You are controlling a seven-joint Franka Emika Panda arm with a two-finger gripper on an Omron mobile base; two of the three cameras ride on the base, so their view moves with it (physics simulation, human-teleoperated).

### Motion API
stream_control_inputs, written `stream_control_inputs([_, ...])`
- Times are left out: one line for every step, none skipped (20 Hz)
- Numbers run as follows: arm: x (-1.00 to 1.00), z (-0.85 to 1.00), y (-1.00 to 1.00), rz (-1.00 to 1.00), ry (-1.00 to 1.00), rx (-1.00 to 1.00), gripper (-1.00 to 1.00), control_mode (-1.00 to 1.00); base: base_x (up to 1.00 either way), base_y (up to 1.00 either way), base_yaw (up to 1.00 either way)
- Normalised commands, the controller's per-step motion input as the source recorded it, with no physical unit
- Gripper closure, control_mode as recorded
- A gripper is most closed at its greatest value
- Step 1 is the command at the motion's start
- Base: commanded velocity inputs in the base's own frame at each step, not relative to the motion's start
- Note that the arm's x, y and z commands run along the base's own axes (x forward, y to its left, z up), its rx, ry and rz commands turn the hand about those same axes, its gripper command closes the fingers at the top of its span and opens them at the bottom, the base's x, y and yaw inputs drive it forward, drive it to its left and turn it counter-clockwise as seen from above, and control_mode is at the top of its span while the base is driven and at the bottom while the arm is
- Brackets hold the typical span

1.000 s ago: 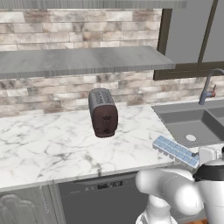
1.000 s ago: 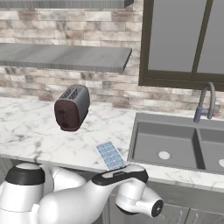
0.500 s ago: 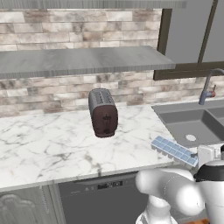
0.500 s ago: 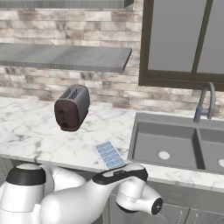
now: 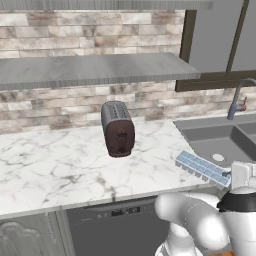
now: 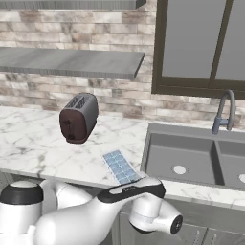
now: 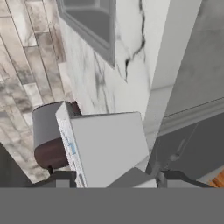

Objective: The ice cube tray has been filled with water. Take the tray and place it in the freezer to make ice. Close the freezer door after placing the tray.

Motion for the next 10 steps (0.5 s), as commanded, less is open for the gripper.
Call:
stream_control_inputs([-0.21, 0.8, 0.0, -0.03, 0.0, 0.0, 1.0, -1.0, 0.0, 0.0, 0.0])
stream_control_inputs([-0.21, 0.79, 0.0, -0.03, 0.0, 0.0, 1.0, -1.0, 0.0, 0.0, 0.0])
stream_control_inputs([-0.26, 0.81, 0.0, -0.02, 0.0, 0.0, 1.0, -1.0, 0.0, 0.0, 0.0])
stream_control_inputs([-0.29, 0.78, 0.0, -0.02, 0.0, 0.0, 1.0, -1.0, 0.0, 0.0, 0.0])
stream_control_inputs([-0.39, 0.84, 0.0, -0.07, 0.0, 0.0, 1.0, -1.0, 0.0, 0.0, 0.0])
stream_control_inputs([-0.35, 0.8, 0.0, -0.06, 0.0, 0.0, 1.0, -1.0, 0.0, 0.0, 0.0])
stream_control_inputs([-0.33, 0.83, 0.0, -0.06, 0.0, 0.0, 1.0, -1.0, 0.0, 0.0, 0.0])
stream_control_inputs([-0.34, 0.84, 0.0, -0.06, 0.0, 0.0, 1.0, -1.0, 0.0, 0.0, 0.0])
stream_control_inputs([-0.31, 0.8, 0.0, -0.05, 0.0, 0.0, 1.0, -1.0, 0.0, 0.0, 0.0])
stream_control_inputs([-0.31, 0.82, 0.0, -0.05, 0.0, 0.0, 1.0, -1.0, 0.0, 0.0, 0.0])
